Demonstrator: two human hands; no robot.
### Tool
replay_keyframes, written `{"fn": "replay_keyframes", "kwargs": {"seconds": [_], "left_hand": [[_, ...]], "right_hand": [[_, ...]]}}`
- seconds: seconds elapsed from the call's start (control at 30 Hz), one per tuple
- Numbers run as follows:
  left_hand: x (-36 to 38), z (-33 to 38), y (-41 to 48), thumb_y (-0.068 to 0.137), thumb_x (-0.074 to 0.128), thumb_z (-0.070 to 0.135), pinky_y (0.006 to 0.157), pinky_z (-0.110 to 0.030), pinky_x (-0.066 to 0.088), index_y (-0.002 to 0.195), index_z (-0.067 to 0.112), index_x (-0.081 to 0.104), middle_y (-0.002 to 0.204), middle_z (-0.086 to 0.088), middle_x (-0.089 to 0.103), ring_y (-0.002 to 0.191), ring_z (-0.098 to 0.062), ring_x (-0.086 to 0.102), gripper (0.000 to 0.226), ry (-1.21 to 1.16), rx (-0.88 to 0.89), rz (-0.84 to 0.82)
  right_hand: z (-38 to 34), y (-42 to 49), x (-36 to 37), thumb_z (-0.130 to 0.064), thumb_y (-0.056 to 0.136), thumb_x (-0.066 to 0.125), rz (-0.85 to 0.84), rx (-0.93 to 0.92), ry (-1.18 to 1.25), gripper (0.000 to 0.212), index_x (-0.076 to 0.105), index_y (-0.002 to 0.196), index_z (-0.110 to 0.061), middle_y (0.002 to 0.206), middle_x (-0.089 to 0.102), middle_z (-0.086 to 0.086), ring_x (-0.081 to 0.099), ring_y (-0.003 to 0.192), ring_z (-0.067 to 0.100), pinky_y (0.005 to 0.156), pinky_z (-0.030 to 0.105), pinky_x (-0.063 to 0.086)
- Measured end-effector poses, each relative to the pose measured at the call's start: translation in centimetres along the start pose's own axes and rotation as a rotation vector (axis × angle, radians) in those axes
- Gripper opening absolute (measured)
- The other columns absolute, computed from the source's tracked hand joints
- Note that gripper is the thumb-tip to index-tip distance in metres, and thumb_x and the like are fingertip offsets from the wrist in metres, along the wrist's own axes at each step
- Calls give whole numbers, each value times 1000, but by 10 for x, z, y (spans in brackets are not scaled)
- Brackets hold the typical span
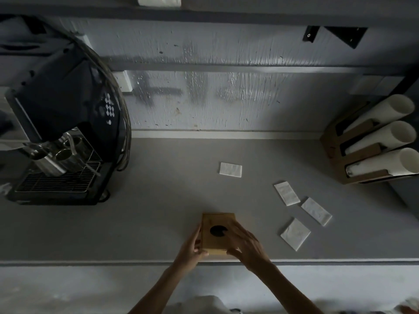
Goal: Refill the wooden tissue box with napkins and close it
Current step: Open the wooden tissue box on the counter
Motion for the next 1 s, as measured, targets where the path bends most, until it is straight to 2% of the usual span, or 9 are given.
{"fn": "replay_keyframes", "kwargs": {"seconds": [0.1, 0.23, 0.33, 0.47, 0.57, 0.7, 0.8, 0.9, 1.0], "left_hand": [[-2, -1, 3, 77, 70, -5, 81, -16, 53, 149, 21, 17, 127, -3, 57, 103, 3, 63, 93, 36, 30, 30], [-1, -4, 3, 79, 68, -4, 83, -12, 49, 144, 30, 10, 133, -6, 55, 99, 13, 61, 94, 3, 45, 55], [3, 0, 0, 81, 70, 4, 80, -9, 49, 146, 28, 12, 133, 0, 51, 101, 6, 60, 90, -1, 21, 32], [4, 13, -3, 87, 65, 15, 72, 1, 43, 145, 19, 24, 123, 9, 46, 103, 1, 52, 72, -4, 28, 64], [5, 13, -2, 86, 65, 12, 74, -3, 46, 145, 14, 28, 119, 7, 54, 99, 1, 57, 70, 9, 34, 91], [7, 10, -1, 86, 65, 14, 77, -5, 48, 142, 23, 29, 114, 12, 57, 99, 1, 59, 67, 2, 29, 86], [8, 14, 1, 85, 64, 9, 73, -9, 50, 131, 33, 33, 107, 17, 58, 94, 3, 61, 60, -2, 55, 74], [10, 10, 7, 80, 65, 11, 77, -19, 55, 132, 31, 41, 109, 10, 64, 96, -1, 64, 60, -39, 52, 47], [9, 6, 12, 76, 66, 3, 86, -28, 56, 135, 26, 43, 116, 3, 65, 105, -8, 63, 67, -73, 31, 23]], "right_hand": [[-2, 5, -11, -44, 61, 85, -2, -85, -25, 66, 60, 120, -28, 130, 62, 0, 61, 116, 15, 85, 31, 57], [9, 23, -29, -59, 88, 49, -15, -78, -33, 43, 56, 125, -39, 120, 67, -11, 65, 102, 7, 84, 27, 55], [19, 51, -48, -63, 92, 31, -19, 42, 89, 47, 56, 119, -34, 105, 70, -10, 67, 89, 7, 78, 29, 55], [32, 72, -53, -34, 91, 59, 72, 226, 188, 21, 60, 108, -23, 100, 68, -11, 65, 88, 3, 72, 12, 47], [40, 69, -40, -21, 85, 68, 132, 315, 311, 13, 61, 97, -21, 89, 69, -11, 69, 84, 6, 68, 10, 49], [47, 57, -40, -26, 85, 70, 232, 409, 477, 27, 61, 110, -24, 109, 67, -11, 65, 100, 6, 85, 25, 54], [56, 28, -17, -63, 81, 58, 261, 667, 765, 71, 43, 139, -25, 139, 47, -10, 48, 126, 11, 105, 40, 42], [49, -7, 33, -89, 63, 42, 224, 796, 1151, 108, 32, 147, -21, 150, 35, -4, 34, 138, 18, 115, 49, 29], [22, -23, 43, -71, 88, 20, 157, 773, 1185, 70, 49, 135, -28, 139, 53, -5, 47, 130, 13, 106, 32, 40]]}}
Point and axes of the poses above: each hand's wrist, its own y-axis towards the middle knuckle, its own x-axis out of the palm, z = x × y, the point moved 9 cm from there along y, towards the middle knuckle
